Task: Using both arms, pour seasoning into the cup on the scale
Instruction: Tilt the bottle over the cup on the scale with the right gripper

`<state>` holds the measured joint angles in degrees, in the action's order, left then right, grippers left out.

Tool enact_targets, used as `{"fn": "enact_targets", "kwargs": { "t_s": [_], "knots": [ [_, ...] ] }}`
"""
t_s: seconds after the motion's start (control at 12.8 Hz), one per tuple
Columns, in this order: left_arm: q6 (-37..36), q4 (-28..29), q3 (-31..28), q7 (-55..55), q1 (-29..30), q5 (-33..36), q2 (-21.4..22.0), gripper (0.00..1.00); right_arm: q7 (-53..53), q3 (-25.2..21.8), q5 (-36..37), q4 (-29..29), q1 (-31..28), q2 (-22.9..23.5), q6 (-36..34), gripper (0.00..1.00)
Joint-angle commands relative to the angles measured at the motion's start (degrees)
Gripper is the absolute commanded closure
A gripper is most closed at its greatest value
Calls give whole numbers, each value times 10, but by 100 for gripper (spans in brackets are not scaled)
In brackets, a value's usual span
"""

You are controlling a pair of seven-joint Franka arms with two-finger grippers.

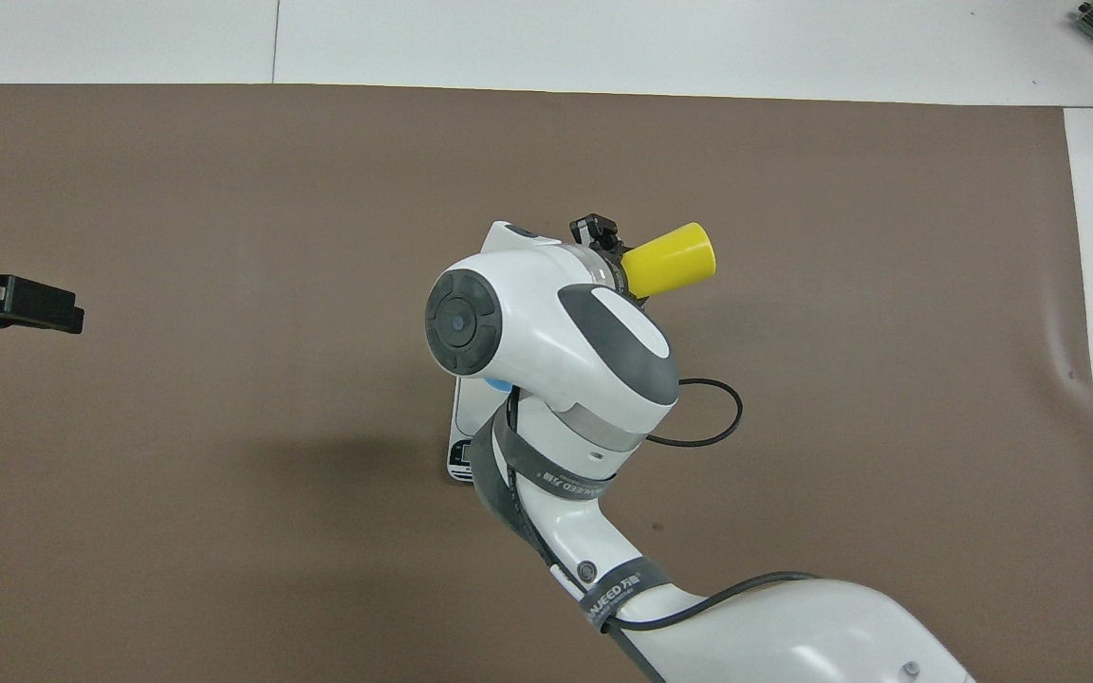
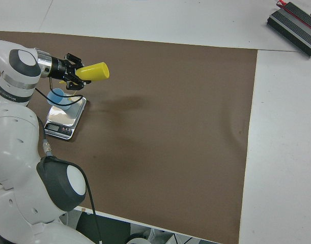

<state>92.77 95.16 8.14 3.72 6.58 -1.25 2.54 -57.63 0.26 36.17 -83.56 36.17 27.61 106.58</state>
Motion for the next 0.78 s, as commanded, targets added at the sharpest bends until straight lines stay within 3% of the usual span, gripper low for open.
{"fn": "enact_targets", "kwargs": {
  "t_s": [0.0, 0.16, 0.7],
  "knots": [
    [1, 13, 3, 6, 9, -5, 16, 0, 23, 4, 57, 8, 20, -1, -8, 100],
    [1, 13, 3, 6, 8, -5, 16, 0, 46, 4, 108, -3, 31, -5, 10, 100],
    [1, 13, 3, 6, 8, -5, 15, 0, 116, 4, 249, -121, 43, -55, 76, 100]
  ]
}}
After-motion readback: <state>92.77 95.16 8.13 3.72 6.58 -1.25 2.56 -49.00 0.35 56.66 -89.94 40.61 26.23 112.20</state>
